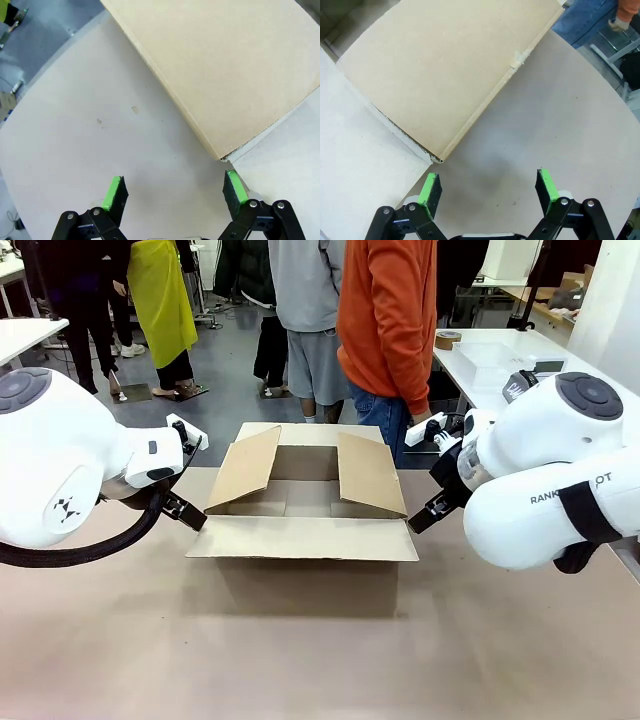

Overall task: Pack the gift set into the box.
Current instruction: Place both hands on the side flaps of the Package Box and spread them outward.

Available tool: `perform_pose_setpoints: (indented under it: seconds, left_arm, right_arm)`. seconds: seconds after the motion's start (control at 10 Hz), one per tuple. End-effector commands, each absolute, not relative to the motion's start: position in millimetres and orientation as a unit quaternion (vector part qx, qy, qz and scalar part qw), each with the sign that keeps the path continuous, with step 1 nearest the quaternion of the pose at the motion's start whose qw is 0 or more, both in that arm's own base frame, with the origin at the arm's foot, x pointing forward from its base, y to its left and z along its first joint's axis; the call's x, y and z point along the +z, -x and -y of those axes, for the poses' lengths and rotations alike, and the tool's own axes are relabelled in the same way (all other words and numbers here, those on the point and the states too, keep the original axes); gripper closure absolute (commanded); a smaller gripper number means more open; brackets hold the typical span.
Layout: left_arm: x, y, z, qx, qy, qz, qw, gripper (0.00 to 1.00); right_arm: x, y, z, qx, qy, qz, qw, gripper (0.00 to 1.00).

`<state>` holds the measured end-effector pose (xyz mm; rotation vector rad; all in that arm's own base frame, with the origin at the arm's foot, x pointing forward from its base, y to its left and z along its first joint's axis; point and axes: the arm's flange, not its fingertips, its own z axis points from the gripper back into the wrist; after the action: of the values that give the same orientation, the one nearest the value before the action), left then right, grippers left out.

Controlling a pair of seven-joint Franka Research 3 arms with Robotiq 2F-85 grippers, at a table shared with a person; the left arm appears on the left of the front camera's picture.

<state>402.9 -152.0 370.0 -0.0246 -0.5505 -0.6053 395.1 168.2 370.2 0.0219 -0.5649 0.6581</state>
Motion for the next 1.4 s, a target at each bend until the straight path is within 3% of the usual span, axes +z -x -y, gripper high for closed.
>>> perform_pose_setpoints:
  seconds: [0.0, 0.5, 0.6, 0.7, 0.9, 1.1, 1.3]
  left_arm:
    - [370, -403, 152, -0.294, 0.012, 0.268, 0.917, 0.0]
    - [370, -403, 152, -0.294, 0.012, 0.268, 0.917, 0.0]
    - [395, -401, 129, -0.266, 0.028, 0.262, 0.927, 0.0]
    - [393, -373, 96, -0.276, 0.041, 0.243, 0.929, 0.0]
    - [445, -328, 64, -0.298, 0.078, 0.302, 0.902, 0.0]
    - [482, -287, 32, -0.226, 0.14, 0.364, 0.893, 0.0]
    - [476, -231, -29, -0.083, 0.245, 0.338, 0.905, 0.0]
  right_arm:
    - [370, -395, -168, 0.319, -0.011, 0.274, 0.907, 0.0]
    - [370, -395, -168, 0.319, -0.011, 0.274, 0.907, 0.0]
    - [382, -393, -162, 0.311, -0.012, 0.277, 0.909, 0.0]
    - [402, -389, -149, 0.308, -0.019, 0.268, 0.913, 0.0]
    - [443, -375, -122, 0.276, -0.05, 0.217, 0.935, 0.0]
    - [492, -348, -74, 0.17, -0.14, 0.244, 0.944, 0.0]
    - [529, -306, 25, -0.015, -0.263, 0.278, 0.924, 0.0]
